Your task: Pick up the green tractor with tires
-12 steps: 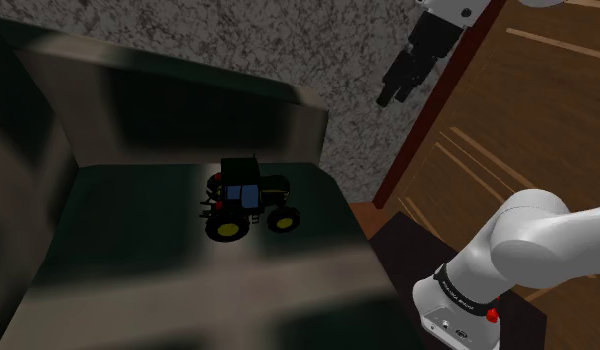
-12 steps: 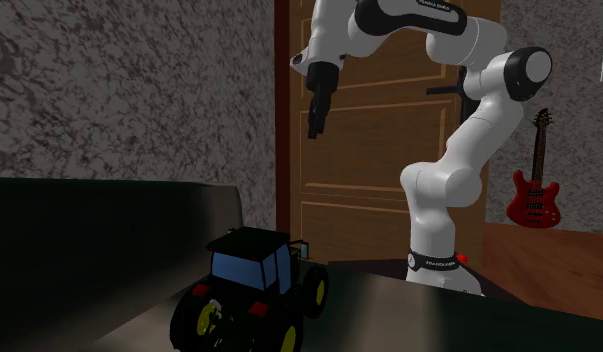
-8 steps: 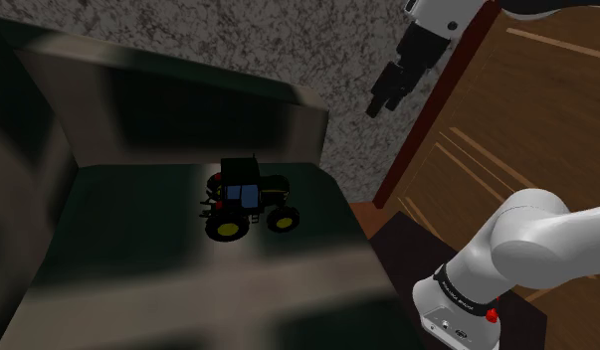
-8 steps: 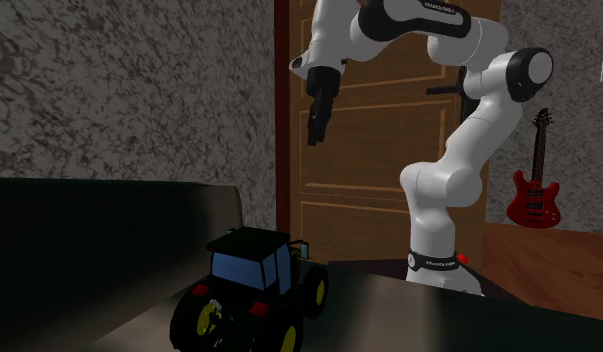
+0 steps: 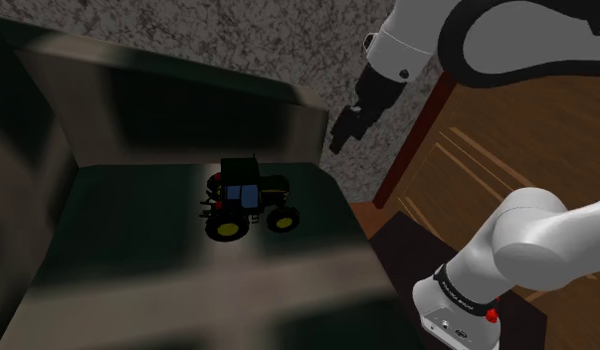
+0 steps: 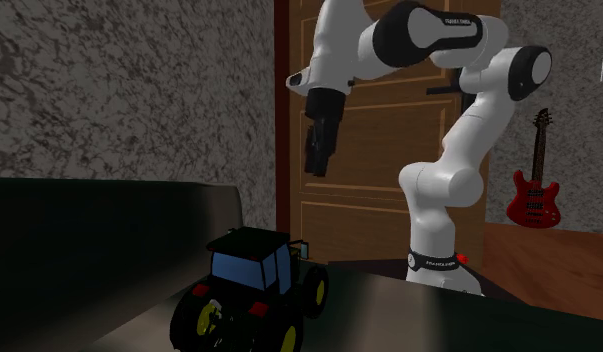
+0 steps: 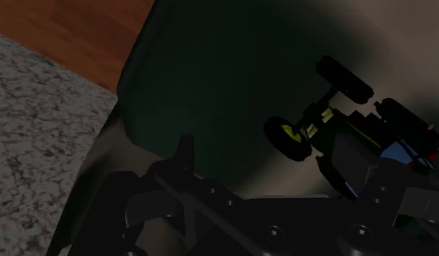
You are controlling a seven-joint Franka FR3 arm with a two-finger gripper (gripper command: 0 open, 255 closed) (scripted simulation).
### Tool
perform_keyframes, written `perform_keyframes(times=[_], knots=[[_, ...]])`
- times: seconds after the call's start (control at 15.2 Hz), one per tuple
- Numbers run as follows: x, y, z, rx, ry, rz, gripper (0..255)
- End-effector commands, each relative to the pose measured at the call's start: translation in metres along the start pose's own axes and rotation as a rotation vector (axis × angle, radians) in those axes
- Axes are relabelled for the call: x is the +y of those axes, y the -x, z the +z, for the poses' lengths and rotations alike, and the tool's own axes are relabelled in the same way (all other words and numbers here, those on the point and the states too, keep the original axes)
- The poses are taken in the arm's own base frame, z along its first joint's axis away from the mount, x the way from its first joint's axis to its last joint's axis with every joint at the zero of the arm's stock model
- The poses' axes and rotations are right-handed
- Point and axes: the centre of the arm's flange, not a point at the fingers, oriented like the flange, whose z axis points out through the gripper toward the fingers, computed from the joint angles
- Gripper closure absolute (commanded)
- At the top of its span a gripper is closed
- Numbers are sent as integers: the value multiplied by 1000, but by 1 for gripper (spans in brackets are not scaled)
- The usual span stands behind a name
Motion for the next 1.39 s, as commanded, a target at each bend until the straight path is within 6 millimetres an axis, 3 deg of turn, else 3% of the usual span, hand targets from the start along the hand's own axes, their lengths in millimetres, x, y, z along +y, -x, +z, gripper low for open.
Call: perform_keyframes(times=[0.0, 0.79, 1.32], knots=[[-23, -3, 17, 7, 11, -14, 0], [-144, -4, 126, 35, 78, -95, 0], [-144, 2, 165, 35, 78, -95, 0]])
